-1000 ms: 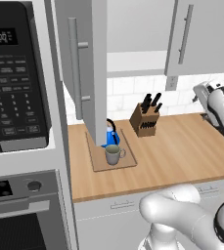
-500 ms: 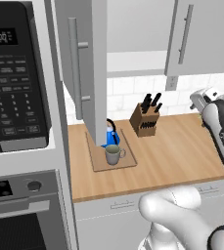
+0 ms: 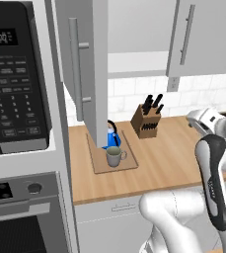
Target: Pick the kettle from the counter and place it on the tray. Then pick the mug from the cabinet and place it on the tray. Then close the cabinet doors.
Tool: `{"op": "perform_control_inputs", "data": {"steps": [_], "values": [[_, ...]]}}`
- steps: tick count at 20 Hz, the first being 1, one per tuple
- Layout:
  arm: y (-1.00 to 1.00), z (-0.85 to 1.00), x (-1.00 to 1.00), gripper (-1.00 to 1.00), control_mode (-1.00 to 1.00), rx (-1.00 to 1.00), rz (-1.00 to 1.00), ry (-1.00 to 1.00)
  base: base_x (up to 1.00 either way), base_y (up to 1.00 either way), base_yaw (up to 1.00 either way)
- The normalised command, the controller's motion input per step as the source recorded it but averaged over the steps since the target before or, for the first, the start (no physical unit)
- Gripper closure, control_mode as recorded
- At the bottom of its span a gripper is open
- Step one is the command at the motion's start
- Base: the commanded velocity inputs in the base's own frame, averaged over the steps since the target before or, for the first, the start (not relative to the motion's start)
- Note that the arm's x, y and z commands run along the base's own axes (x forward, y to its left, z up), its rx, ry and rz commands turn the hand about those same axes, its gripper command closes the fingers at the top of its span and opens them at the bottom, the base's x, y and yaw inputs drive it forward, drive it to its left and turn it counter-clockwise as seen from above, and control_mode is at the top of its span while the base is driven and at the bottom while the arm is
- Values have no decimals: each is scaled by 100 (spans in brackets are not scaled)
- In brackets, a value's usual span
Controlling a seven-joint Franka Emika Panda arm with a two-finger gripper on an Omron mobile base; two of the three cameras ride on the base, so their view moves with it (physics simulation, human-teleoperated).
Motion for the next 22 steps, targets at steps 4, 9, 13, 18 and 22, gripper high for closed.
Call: {"op": "perform_control_inputs", "data": {"steps": [4, 9, 13, 18, 22], "values": [[79, -3, -28, -100, -100, -21, -13, -16, 0, 0, 0], [79, 0, -32, -100, -100, -28, -6, -24, 0, 0, 0], [64, 0, -38, -100, -100, -14, -3, -21, 0, 0, 0], [72, 0, -40, -100, -100, -5, 0, -14, 0, 0, 0], [68, 0, -49, -100, -100, -7, 6, -20, 0, 0, 0]]}}
